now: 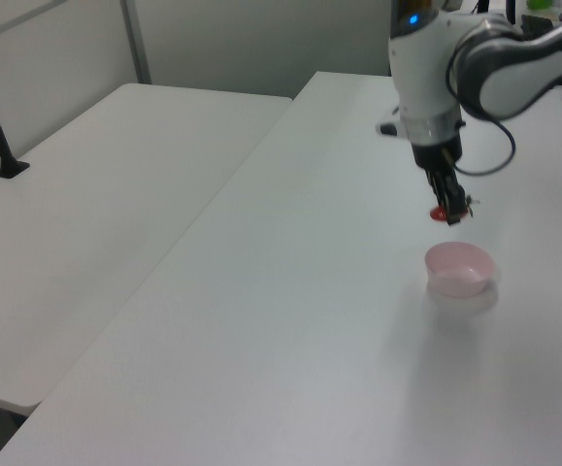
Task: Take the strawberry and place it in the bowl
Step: 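Carry the strawberry over the pink bowl and lower it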
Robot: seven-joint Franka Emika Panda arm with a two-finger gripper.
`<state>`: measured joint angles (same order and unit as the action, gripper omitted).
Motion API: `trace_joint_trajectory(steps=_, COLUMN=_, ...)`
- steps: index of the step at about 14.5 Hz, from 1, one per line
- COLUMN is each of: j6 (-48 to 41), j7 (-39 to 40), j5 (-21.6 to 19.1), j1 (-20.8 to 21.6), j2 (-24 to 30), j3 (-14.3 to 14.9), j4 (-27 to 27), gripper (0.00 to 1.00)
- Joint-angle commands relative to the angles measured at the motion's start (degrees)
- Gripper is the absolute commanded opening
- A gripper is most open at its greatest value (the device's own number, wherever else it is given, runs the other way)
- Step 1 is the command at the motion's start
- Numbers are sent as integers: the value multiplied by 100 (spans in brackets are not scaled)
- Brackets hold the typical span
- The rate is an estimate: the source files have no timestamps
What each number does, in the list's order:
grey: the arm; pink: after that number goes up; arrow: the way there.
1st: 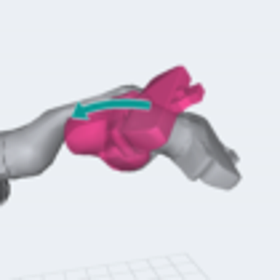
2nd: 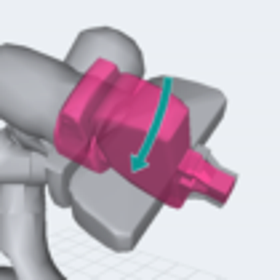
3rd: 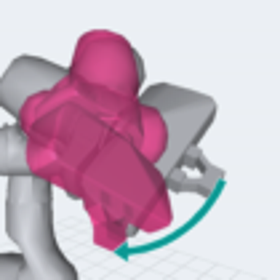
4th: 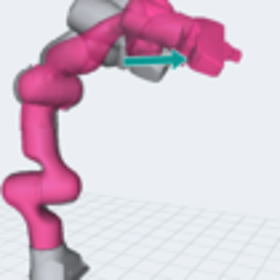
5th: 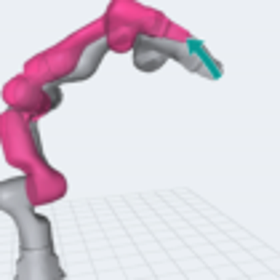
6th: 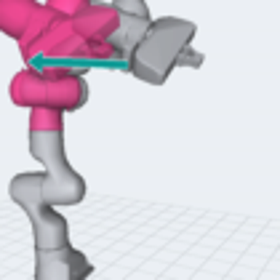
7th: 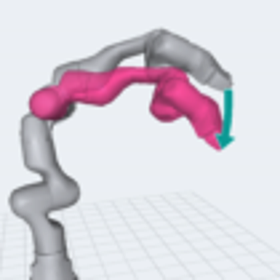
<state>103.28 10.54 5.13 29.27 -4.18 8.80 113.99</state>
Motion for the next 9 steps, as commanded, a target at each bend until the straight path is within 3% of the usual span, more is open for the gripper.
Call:
trace_joint_trajectory(steps=1, j6=8, j7=-333, j5=-56, j1=316, j2=-100, j3=-89, j4=334, gripper=37)
trace_joint_trajectory(steps=2, j6=34, j7=-386, j5=-56, j1=325, j2=-179, j3=-107, j4=335, gripper=46)
trace_joint_trajectory(steps=5, j6=297, j7=-912, j5=-56, j1=281, j2=-259, j3=-107, j4=326, gripper=99)
trace_joint_trajectory(steps=9, j6=290, j7=-1194, j5=-39, j1=264, j2=-215, j3=-98, j4=230, gripper=100)
